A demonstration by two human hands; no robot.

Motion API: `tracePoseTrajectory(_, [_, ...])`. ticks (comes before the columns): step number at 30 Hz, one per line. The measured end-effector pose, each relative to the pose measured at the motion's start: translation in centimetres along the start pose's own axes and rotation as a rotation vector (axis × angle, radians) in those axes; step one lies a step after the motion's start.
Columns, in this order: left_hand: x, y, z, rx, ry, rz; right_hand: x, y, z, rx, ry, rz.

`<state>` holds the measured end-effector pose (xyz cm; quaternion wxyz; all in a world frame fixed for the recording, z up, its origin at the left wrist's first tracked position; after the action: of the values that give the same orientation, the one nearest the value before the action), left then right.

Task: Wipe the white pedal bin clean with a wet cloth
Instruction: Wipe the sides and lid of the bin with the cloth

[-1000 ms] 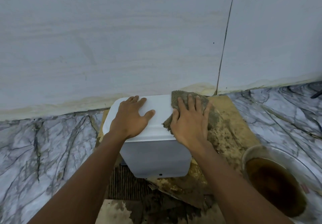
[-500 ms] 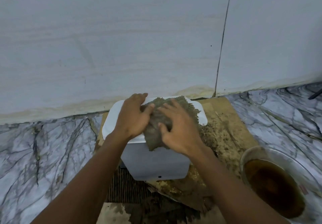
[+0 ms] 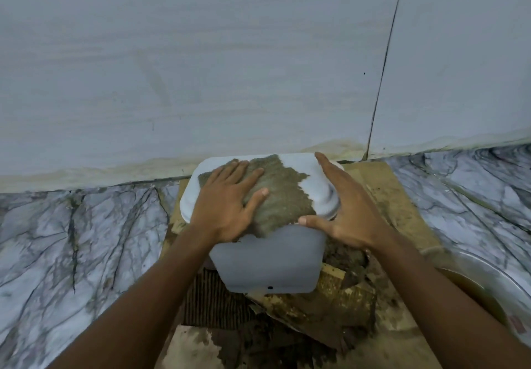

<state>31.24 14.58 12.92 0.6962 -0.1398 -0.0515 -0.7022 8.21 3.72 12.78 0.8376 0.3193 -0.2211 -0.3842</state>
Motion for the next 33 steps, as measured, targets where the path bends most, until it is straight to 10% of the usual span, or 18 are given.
tracePoseTrajectory(14, [-0.9,1.3,-0.7,0.074,-0.242,0.17,5.8,0.8,0.4,-0.537,0.254,0.096])
tracePoseTrajectory(33, [3.8,-6.4,-0.9,0.079,-0.092,0.065,-3.4,-1.2,0.1,-0.476,-0.15,-0.159])
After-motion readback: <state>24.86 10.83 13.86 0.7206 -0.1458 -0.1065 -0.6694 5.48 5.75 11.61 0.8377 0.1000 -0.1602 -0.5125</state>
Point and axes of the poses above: each hand's wrist, its own x-axis towards the middle knuckle, its own z-axis out of the back of the hand, y = z × x, the point moved 2 cm from there along x, towards the middle knuckle, and after that the axes turned 11 degrees about -z, right-handed, at the moved point
